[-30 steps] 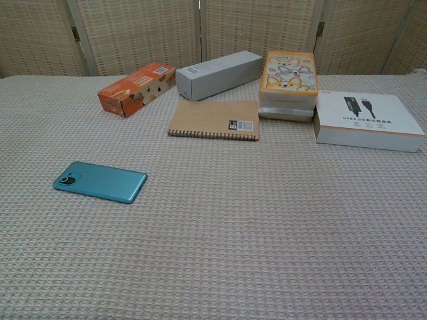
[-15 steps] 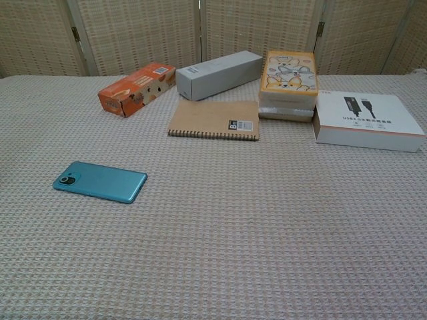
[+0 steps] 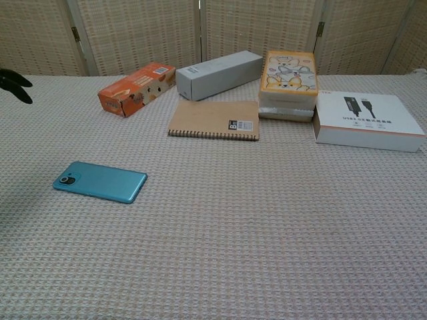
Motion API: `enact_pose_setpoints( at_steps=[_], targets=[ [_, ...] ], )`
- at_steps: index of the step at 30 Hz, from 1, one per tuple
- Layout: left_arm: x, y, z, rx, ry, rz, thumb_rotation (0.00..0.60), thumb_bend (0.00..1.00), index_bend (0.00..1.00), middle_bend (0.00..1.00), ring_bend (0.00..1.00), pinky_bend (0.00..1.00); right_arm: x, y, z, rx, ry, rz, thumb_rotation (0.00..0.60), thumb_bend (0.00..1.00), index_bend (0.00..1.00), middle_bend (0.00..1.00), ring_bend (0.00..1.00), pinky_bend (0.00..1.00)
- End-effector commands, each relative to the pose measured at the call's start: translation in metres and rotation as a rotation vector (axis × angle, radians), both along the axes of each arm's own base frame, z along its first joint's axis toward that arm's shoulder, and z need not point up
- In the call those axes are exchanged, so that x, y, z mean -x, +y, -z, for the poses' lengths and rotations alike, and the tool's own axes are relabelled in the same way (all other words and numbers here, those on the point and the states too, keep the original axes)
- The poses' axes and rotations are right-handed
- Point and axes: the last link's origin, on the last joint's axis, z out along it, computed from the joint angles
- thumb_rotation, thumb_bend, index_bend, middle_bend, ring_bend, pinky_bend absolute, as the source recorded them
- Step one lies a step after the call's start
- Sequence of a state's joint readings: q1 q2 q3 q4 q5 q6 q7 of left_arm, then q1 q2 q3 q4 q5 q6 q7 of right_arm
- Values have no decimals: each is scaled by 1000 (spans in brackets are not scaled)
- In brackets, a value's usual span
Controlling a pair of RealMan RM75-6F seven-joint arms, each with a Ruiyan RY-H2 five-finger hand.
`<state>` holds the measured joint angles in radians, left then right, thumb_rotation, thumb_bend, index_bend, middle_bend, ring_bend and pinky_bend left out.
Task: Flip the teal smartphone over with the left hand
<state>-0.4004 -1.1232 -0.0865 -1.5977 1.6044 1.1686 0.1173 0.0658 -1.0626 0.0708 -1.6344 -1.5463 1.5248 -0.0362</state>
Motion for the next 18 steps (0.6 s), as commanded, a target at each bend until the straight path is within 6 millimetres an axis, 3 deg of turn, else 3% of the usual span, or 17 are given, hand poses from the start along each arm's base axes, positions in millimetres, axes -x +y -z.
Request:
enact_pose_setpoints(
  at_steps=[1, 13, 18],
  targets=[
    [-16, 13, 15, 48, 17, 41, 600, 246, 251, 126, 119, 193, 1, 0, 0, 0, -2, 2, 600, 225, 34, 129, 51, 92],
    [-51, 33, 81, 203, 68, 41, 600, 246, 235, 126, 118, 192, 0, -3, 0, -2, -2, -1, 600, 224, 34, 129, 51, 92],
    [-57, 43, 98, 213, 60, 4, 600, 280, 277, 126, 118, 192, 0, -2, -3, 12, -2, -1, 600, 225, 34, 129, 51, 92]
  ],
)
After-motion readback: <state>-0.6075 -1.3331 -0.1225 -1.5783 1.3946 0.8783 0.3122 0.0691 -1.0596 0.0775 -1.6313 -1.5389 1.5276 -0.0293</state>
